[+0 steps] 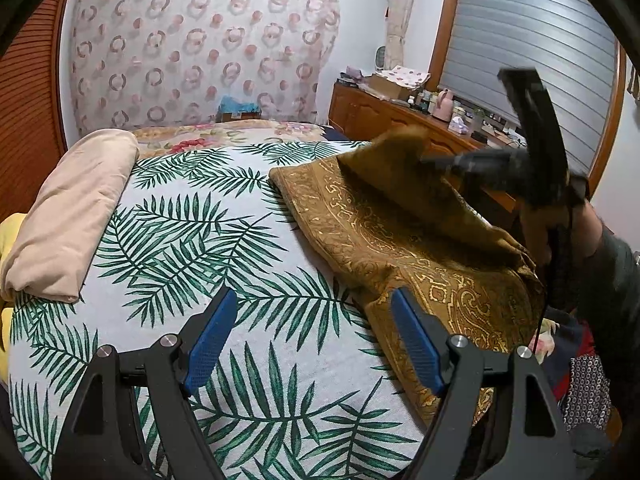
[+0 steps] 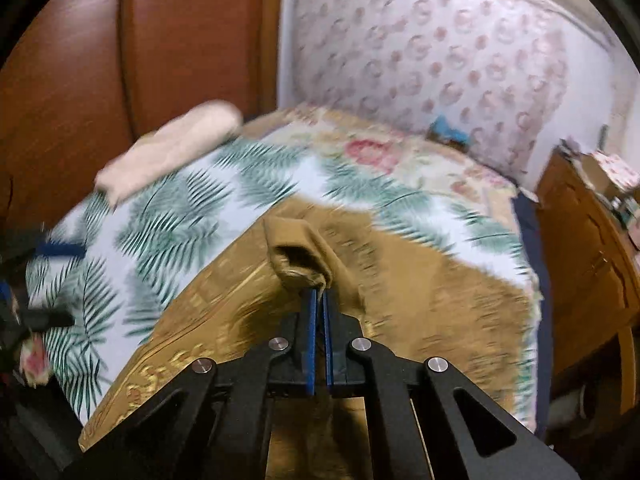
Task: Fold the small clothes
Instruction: 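Grasp the shirt fold with the right gripper and tuck it under, then release the right gripper and smooth the folded shirt flat, then grasp the folded gold shirt edge with the left gripper and lift it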
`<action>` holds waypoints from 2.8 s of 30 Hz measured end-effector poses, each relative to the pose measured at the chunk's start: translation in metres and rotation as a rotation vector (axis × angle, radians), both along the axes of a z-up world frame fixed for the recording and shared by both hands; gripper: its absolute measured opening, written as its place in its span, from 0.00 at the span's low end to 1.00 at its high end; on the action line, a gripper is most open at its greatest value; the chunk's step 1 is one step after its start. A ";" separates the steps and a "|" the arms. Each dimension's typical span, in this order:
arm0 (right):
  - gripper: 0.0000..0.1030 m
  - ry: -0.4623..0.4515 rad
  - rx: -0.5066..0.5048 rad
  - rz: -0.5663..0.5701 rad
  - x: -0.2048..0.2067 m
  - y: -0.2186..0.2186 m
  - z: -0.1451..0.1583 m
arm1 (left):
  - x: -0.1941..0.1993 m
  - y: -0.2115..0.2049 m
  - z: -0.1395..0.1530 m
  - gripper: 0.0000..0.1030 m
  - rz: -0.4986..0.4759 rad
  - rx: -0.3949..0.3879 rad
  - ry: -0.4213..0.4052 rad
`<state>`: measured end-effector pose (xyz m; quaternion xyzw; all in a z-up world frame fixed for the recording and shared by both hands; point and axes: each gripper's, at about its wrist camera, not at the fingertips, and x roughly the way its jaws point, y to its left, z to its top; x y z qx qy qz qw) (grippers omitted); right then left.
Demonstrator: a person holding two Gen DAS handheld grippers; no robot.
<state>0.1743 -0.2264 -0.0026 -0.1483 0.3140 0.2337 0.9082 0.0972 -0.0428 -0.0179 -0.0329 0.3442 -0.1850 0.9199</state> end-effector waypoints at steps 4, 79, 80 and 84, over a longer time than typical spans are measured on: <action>0.02 -0.046 -0.008 -0.100 0.017 -0.034 0.019 | -0.001 -0.004 -0.001 0.77 -0.009 0.000 0.000; 0.55 0.065 0.182 -0.359 -0.145 -0.098 -0.035 | -0.059 -0.081 -0.020 0.06 -0.246 -0.066 0.092; 0.55 0.069 0.185 -0.362 -0.144 -0.099 -0.036 | -0.060 -0.081 -0.019 0.06 -0.244 -0.062 0.092; 0.55 0.077 0.194 -0.365 -0.145 -0.101 -0.035 | -0.056 -0.081 -0.031 0.06 -0.233 -0.059 0.137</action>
